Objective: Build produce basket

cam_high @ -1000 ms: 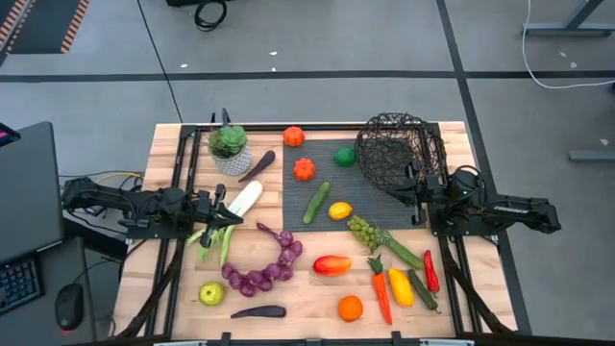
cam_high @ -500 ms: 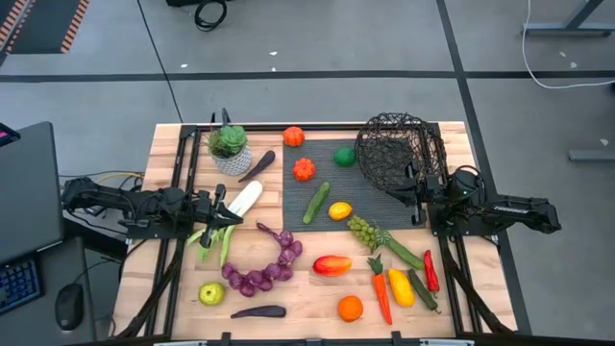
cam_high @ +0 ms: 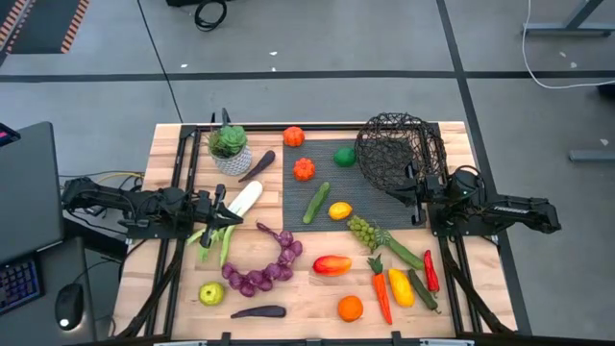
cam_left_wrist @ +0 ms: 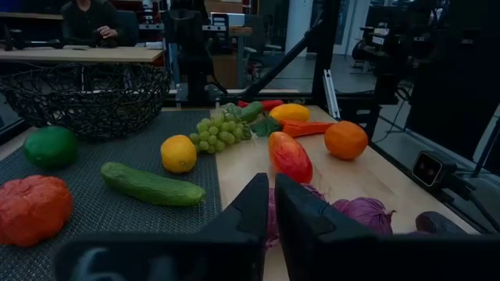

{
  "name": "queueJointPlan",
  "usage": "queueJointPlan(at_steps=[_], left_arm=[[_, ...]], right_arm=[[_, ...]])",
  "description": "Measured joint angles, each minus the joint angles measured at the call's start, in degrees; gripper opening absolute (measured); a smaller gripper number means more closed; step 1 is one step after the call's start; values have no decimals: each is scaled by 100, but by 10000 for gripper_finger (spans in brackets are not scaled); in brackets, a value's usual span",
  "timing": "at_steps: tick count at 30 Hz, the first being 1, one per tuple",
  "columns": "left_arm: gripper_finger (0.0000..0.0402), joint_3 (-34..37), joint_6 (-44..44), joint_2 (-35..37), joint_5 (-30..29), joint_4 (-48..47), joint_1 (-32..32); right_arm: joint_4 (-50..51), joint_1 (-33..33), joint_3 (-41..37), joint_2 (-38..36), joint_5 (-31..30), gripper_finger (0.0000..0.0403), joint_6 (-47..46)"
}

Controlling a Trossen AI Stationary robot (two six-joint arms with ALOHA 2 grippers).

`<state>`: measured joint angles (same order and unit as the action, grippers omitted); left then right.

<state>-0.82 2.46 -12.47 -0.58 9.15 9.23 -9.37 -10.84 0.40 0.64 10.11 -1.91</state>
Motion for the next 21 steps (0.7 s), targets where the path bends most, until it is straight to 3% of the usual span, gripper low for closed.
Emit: queueJointPlan(at_steps=[6, 12, 16, 21], left_arm=[[25, 0, 853, -2, 1, 38, 0], [41, -10, 325, -12, -397, 260, -44], [84, -459, 7, -412, -1065, -570, -44], [177, -1442, -308, -1545, -1857, -1278, -94]], right_arm=[[0, 0, -1, 0, 1, 13, -2], [1, 0, -2, -1, 1, 13, -2], [1, -1, 0, 0, 0, 13, -1], [0, 1, -1, 0, 0, 13, 285]])
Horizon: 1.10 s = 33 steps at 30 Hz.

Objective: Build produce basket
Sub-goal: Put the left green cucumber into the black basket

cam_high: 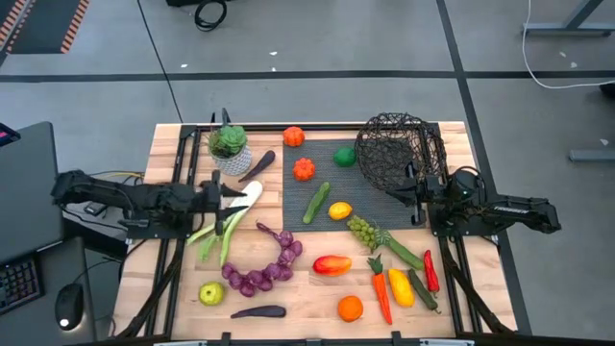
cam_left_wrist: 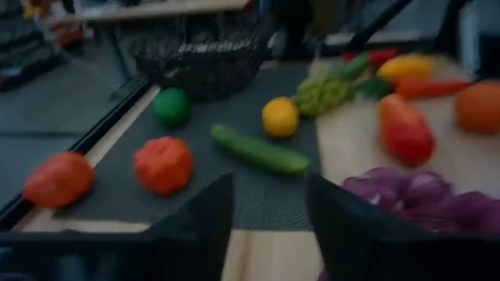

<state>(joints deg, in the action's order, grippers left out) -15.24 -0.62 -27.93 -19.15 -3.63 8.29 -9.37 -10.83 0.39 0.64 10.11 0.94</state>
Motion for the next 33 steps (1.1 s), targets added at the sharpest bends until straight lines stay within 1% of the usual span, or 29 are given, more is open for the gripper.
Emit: queueJointPlan(at_steps=[3, 5, 7, 10, 13, 15, 17, 21, 24, 29, 33], left_arm=[[230, -624, 228, -934, -55, -326, -267], [253, -989, 614, -1599, -16, -366, -490], [267, -1363, 957, -2289, 205, -341, -686], [274, -2008, 1260, -3389, 651, -355, -867], [273, -2756, 1219, -4440, 1093, -359, -905], [270, -3297, 1206, -5054, 1160, -393, -883], [267, -3884, 1202, -5608, 1180, -684, -871], [264, -4954, 1458, -6530, 1175, -1493, -918], [265, -5433, 1904, -7093, 1176, -1794, -927], [264, -5666, 2456, -7791, 1195, -1780, -927], [262, -5716, 2816, -8121, 1386, -1735, -1001]], right_arm=[[0, -1, -1, -1, 0, 13, 12], [0, 0, 0, 0, 0, 13, 12], [0, 0, 1, 0, 0, 13, 12], [0, 0, 1, 0, 0, 13, 12], [0, 0, -1, 0, 0, 13, 12], [0, -2, -1, 0, 0, 13, 12], [-2, 0, 1, 0, 0, 13, 12], [0, -2, 0, 0, 0, 13, 12], [0, -1, 0, -1, 0, 13, 12], [-2, -1, 1, 0, -7, 13, 12], [0, -2, 1, -2, -2, 13, 12]])
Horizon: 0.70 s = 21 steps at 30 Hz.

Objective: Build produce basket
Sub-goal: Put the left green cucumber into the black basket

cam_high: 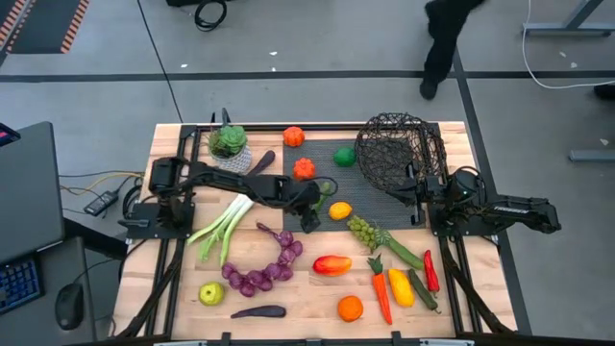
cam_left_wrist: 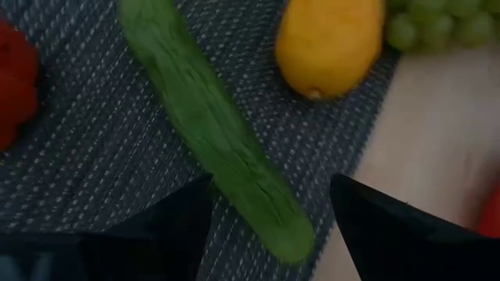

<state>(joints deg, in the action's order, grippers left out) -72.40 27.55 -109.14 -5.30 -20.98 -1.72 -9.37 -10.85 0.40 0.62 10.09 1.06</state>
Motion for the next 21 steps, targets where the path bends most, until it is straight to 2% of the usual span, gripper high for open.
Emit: queueJointPlan(at_steps=[7, 14, 18, 21], left_arm=[[262, -7, 157, -287, -128, 213, -89], [245, -30, 131, -788, -230, 516, -52], [217, -3, -243, -712, -237, 586, -98], [175, 9, -484, -566, -307, 858, -142]], right_arm=[[-2, 2, 0, 1, 1, 13, 0], [-106, 2, 0, 24, 4, 13, -44], [-106, 1, 0, 33, 26, 13, -930], [-68, 2, 0, 49, -9, 13, -1089]])
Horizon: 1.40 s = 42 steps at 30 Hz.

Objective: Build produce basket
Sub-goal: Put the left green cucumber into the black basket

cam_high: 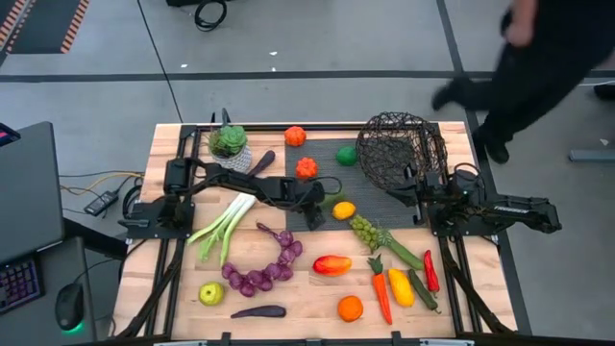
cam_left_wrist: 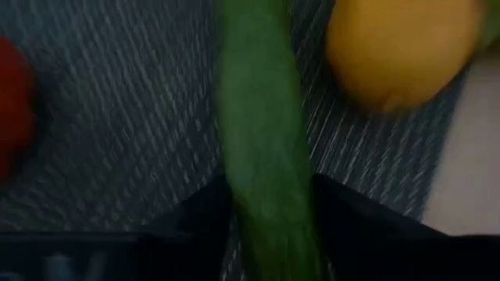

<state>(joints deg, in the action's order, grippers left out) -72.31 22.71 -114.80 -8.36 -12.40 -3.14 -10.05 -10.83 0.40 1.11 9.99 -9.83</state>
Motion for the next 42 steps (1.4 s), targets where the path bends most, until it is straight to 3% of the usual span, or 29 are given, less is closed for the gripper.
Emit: queueJointPlan(at_steps=[5, 14, 18, 22, 29, 35, 42], left_arm=[[105, -8, -431, 231, -24, 405, -61], [105, -9, -1222, 718, -36, 659, -261], [116, -11, -1505, 848, -50, 1228, -378], [121, -11, -1594, 841, 3, 2251, -449], [120, -11, -1426, 841, 512, 3629, -457], [121, -11, -1208, 793, 713, 3678, -359], [122, -11, -1114, 792, 709, 3895, -243]], right_arm=[[217, 0, 0, 217, -258, 36, -101], [-56, 0, 0, 667, -1263, 201, -502], [-844, 0, 0, 911, -1424, 274, -672], [-1353, 0, 0, 1199, -1535, 318, -1147], [-2119, -2, 0, 1743, -1969, 330, -1109], [-3123, -11, 1, 2189, -1959, 317, -955], [-2789, -11, 593, 2974, -1814, 308, -667]])
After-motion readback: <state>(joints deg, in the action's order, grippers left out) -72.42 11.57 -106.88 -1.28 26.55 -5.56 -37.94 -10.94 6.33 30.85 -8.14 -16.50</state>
